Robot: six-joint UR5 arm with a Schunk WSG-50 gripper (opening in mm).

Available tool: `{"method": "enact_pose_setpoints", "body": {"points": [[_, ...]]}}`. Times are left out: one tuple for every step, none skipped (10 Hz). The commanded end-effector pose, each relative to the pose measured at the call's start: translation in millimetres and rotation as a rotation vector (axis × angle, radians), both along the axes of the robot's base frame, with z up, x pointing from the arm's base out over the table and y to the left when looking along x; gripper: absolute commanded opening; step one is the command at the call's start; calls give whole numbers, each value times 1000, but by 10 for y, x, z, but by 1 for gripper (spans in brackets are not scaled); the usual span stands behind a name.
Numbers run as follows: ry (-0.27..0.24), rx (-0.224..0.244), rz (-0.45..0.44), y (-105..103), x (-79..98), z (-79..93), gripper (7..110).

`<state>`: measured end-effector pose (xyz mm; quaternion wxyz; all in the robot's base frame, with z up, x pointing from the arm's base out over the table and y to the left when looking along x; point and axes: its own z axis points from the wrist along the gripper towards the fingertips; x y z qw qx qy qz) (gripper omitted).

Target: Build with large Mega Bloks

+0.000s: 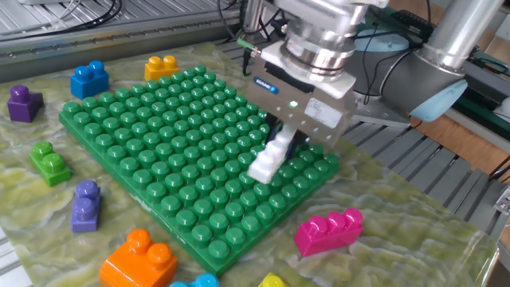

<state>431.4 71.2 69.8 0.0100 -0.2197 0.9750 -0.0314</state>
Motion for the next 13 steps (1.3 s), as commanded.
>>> {"method": "enact_pose_setpoints", "body": {"points": [[84, -14, 622, 50, -244, 108, 7], [93, -41, 753, 19, -258, 127, 7], [78, -62, 785, 9, -250, 155, 7], [75, -87, 803, -64, -199, 159, 7], [74, -87, 817, -106, -148, 148, 7], [64, -81, 824, -124, -91, 137, 7], [55, -63, 785, -102, -80, 128, 7], [-13, 3, 550, 63, 1, 121, 7], [-7, 115, 339, 241, -23, 103, 7], [-3, 191, 180, 307, 16, 82, 7], [-35, 129, -7, 111, 122, 14, 7], [-34, 4, -172, -177, 112, -44, 7], [14, 34, -283, -112, 24, -109, 7]]}}
